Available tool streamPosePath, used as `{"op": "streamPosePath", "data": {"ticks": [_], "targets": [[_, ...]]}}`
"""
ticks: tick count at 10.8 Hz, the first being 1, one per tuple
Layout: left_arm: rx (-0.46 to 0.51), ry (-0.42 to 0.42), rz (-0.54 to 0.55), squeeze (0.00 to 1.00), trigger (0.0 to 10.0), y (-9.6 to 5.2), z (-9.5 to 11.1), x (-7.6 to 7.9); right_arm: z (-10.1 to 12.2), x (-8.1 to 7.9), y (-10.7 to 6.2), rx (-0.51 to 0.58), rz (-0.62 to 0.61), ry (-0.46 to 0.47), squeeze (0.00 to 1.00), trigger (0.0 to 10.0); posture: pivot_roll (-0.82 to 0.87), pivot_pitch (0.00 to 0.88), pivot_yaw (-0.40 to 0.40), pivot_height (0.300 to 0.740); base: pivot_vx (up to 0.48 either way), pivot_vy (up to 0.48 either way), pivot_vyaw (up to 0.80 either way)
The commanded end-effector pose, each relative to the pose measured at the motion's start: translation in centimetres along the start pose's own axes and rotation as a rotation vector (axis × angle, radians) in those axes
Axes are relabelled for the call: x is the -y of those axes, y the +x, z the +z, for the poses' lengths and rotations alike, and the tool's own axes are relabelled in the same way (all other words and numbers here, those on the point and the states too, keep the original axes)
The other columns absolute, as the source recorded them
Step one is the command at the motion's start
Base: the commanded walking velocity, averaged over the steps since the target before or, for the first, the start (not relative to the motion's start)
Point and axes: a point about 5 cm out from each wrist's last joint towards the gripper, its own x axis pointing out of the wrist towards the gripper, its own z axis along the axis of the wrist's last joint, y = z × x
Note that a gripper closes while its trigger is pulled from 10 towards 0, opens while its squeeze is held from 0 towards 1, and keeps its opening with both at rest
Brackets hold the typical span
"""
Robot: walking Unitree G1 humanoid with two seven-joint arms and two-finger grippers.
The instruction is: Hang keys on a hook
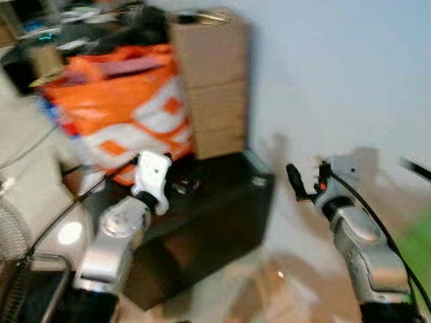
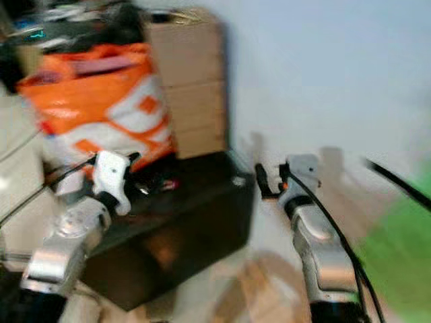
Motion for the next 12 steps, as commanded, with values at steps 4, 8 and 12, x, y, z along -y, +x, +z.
{"op": "streamPosePath", "data": {"ticks": [4, 8, 12], "targets": [[0.005, -0.001, 0.001, 0.00, 10.0, 0.1, 0.3, 0.1, 0.0, 0.0, 0.2, -0.006, 0.020, -0.026, 1.00, 10.0, -0.04, 0.000, 0.066, 0.740, 0.341, 0.000, 0.00], [-0.006, 0.005, -0.007, 0.00, 10.0, -0.6, -0.1, 0.2, -1.0, -0.6, 0.1, -0.064, 0.166, -0.074, 1.00, 10.0, -0.02, 0.000, 0.057, 0.740, 0.350, 0.000, 0.60], [-0.006, 0.011, -0.006, 0.00, 10.0, -0.8, -0.1, 0.2, -1.3, -0.2, 0.7, -0.073, 0.136, -0.067, 1.00, 10.0, -0.01, 0.000, 0.051, 0.740, 0.349, 0.000, 0.40]]}}
